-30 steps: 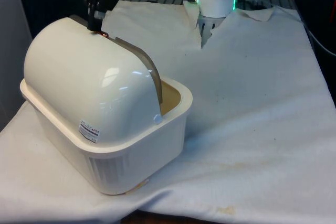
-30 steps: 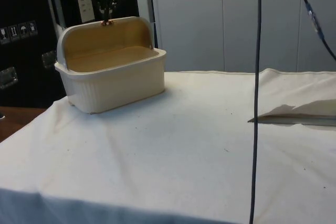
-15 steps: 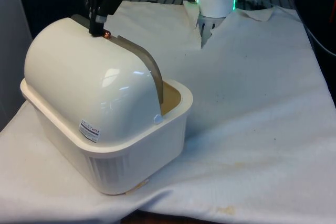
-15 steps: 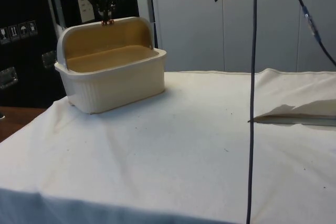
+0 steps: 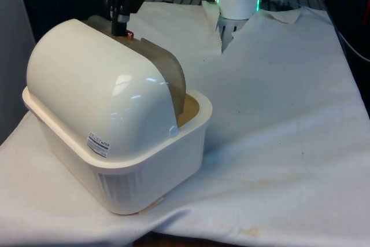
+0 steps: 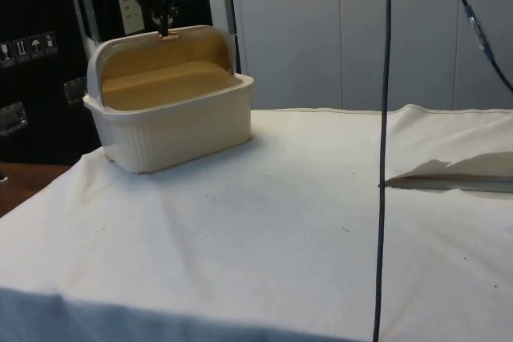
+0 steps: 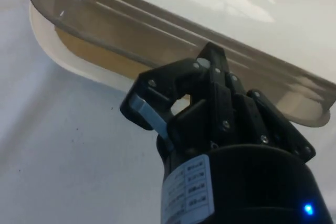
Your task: Open the lid, then close it.
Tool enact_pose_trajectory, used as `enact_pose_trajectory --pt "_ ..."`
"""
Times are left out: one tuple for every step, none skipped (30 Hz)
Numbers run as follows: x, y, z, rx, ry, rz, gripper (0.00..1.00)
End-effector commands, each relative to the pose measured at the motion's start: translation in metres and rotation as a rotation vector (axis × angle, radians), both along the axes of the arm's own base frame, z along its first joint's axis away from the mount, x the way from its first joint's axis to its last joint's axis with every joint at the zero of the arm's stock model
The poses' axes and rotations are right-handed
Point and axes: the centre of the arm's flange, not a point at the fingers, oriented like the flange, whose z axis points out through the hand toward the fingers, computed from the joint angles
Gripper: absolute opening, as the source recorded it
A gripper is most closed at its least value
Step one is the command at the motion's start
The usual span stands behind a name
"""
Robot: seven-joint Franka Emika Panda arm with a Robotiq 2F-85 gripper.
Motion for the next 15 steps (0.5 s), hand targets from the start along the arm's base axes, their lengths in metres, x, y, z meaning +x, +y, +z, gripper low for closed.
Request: enact_pose_trajectory --pt "-0.002 0.004 0.001 0.019 0.01 0.01 0.0" --pt "-0.002 0.005 0.001 0.022 0.014 0.012 0.0" --pt "-0.002 0.008 -0.001 0.029 0.026 0.018 0.0" --pt "-0.003 0.008 -0.001 0.032 0.029 0.02 0.0" --pt "-0.003 0.01 -0.001 0.035 0.034 0.022 0.0" --pt "-0.003 0.011 -0.002 0.04 0.038 0.024 0.0" --pt "-0.002 0.009 -0.002 0.023 0.037 0.019 0.0" --pt "-0.003 0.012 -0.003 0.043 0.043 0.026 0.0" --pt "-0.003 0.013 -0.004 0.047 0.046 0.029 0.0" --pt "-0.003 0.014 -0.005 0.051 0.051 0.032 0.0" --pt "-0.003 0.015 -0.006 0.054 0.056 0.033 0.0" --pt "-0.004 0.018 -0.008 0.063 0.063 0.038 0.0" --pt "-0.004 0.019 -0.009 0.066 0.068 0.041 0.0" --pt "-0.004 0.02 -0.01 0.07 0.073 0.043 0.0" --pt "-0.004 0.021 -0.011 0.074 0.077 0.046 0.0"
